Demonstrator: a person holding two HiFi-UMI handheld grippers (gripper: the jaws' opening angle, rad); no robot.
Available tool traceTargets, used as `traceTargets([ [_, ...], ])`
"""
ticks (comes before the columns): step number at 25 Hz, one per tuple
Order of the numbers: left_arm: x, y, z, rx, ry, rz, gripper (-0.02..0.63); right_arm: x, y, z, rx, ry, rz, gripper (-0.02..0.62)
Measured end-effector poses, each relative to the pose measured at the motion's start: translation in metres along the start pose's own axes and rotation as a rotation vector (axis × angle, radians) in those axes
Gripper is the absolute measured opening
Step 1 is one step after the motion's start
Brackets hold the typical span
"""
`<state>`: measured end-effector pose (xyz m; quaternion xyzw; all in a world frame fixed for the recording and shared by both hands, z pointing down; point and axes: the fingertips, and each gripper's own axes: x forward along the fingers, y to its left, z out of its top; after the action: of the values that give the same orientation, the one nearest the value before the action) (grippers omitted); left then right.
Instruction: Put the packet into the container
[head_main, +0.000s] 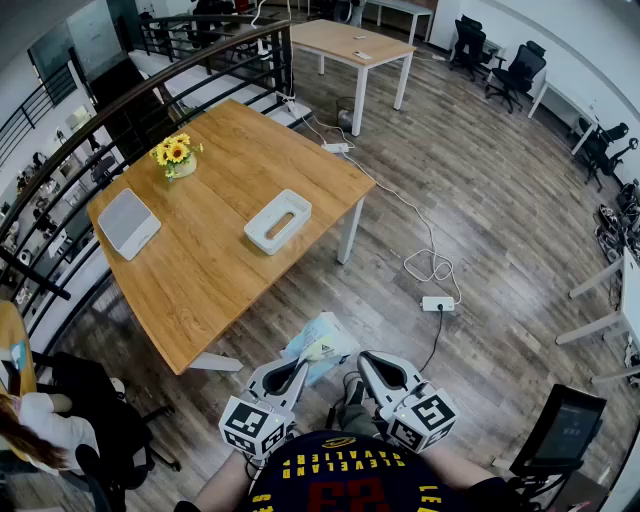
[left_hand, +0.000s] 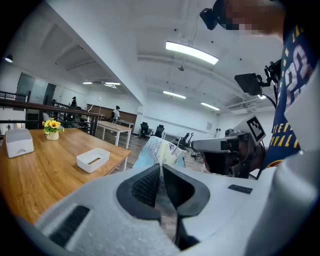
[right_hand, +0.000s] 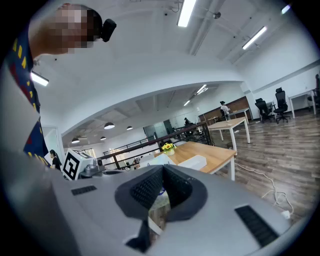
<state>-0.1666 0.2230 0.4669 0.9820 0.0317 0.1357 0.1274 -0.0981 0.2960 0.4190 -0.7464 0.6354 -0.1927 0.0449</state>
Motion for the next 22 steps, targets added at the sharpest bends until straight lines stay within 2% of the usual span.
traceTargets([
  [5,-0.095,0.013,-0.057,-0.059,0.031,-0.046,0.020,-0.006,0.090,-0.062,0.041,0.070,-0.055,0.014],
  [10,-0.160,0.036,-0.098,-0.114,0.051,-0.045,0.020,-0.007,0.143,-0.107,0.119,0.145,-0.108,0.014],
  [15,-0.206,0.032,-0.115,-0.019,0.066,-0.026,0.020,0.007,0.174,-0.150,0.199,0.177,-0.091,0.014],
  [18,-0.212,0.030,-0.116,0.000,0.083,-0.036,0.020,0.012,0.180,-0.143,0.196,0.162,-0.078,0.014],
  [22,-0.201,0.013,-0.093,-0.009,0.053,-0.090,0.020,-0.007,0.177,-0.111,0.165,0.095,-0.122,0.015],
])
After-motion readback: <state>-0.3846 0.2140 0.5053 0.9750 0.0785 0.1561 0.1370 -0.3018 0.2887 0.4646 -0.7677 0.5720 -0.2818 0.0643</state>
